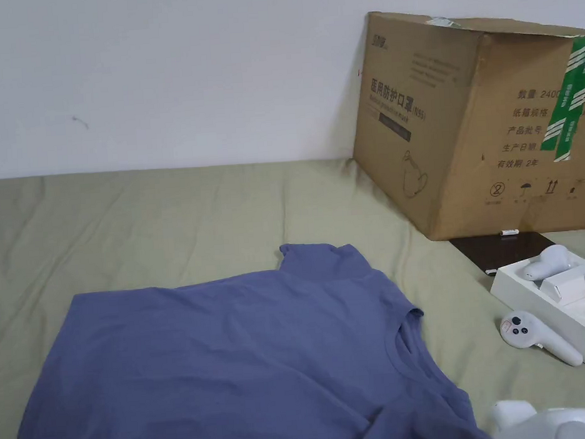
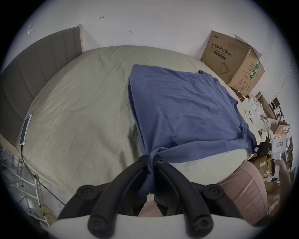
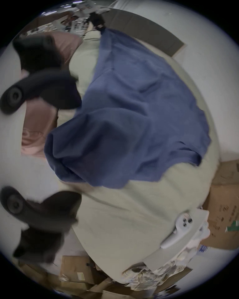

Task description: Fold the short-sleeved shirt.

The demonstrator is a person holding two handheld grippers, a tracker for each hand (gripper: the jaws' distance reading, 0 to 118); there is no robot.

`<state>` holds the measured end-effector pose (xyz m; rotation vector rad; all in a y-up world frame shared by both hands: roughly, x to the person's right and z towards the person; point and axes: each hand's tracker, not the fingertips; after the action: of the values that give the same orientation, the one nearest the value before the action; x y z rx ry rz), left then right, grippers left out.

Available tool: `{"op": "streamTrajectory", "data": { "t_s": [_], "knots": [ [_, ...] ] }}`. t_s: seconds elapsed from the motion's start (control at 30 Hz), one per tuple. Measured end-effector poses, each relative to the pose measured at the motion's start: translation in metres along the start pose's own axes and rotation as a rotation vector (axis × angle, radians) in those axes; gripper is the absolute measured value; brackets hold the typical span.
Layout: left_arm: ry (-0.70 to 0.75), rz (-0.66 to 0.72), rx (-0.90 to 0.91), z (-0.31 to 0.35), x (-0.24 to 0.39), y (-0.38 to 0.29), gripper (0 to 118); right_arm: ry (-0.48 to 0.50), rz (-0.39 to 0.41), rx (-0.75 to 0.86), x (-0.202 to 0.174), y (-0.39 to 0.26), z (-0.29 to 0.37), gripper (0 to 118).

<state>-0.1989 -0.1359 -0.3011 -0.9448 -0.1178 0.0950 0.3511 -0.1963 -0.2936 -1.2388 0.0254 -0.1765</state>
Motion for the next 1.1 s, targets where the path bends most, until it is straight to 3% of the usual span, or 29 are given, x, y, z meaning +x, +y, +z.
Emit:
{"op": "streamTrajectory", "data": {
  "t_s": [0.03, 0.07, 0.2, 0.37, 0.53, 0.73, 0.97, 1.0, 1.03, 1.07, 1.1],
  "knots": [
    [0.009, -0.002, -0.009, -0.001, 0.0, -0.002, 4, 0.003, 0.013, -0.007, -0.002, -0.002, -0.001, 29],
    [0.012, 0.0, -0.015, -0.002, -0.001, -0.002, 4, -0.003, 0.014, -0.01, -0.004, -0.003, -0.002, 14],
    [-0.008, 0.031, -0.029, -0.001, -0.008, -0.003, 4, 0.015, 0.028, 0.052, -0.005, -0.005, 0.015, 10],
    [-0.034, 0.053, -0.04, 0.005, -0.012, 0.001, 4, 0.133, -0.096, 0.142, 0.011, -0.008, 0.041, 9],
    [-0.094, 0.099, 0.012, 0.024, -0.015, 0.028, 4, 0.239, -0.166, 0.255, 0.016, 0.008, 0.082, 9],
    [-0.137, 0.249, -0.049, -0.001, -0.03, 0.112, 4, 0.292, -0.234, 0.263, 0.016, 0.093, 0.093, 9],
    [-0.104, 0.308, -0.144, -0.105, -0.038, 0.185, 7, 0.24, -0.275, 0.159, 0.006, 0.217, 0.011, 9],
    [-0.107, 0.336, -0.151, -0.119, -0.039, 0.188, 16, 0.22, -0.283, 0.159, 0.003, 0.226, -0.001, 10],
    [-0.11, 0.36, -0.149, -0.131, -0.042, 0.189, 40, 0.213, -0.293, 0.155, 0.003, 0.235, -0.014, 19],
    [-0.114, 0.392, -0.127, -0.14, -0.044, 0.189, 78, 0.2, -0.33, 0.18, 0.002, 0.238, -0.024, 58],
    [-0.12, 0.395, -0.117, -0.145, -0.045, 0.187, 93, 0.186, -0.364, 0.218, 0.001, 0.238, -0.029, 94]
  ]
}}
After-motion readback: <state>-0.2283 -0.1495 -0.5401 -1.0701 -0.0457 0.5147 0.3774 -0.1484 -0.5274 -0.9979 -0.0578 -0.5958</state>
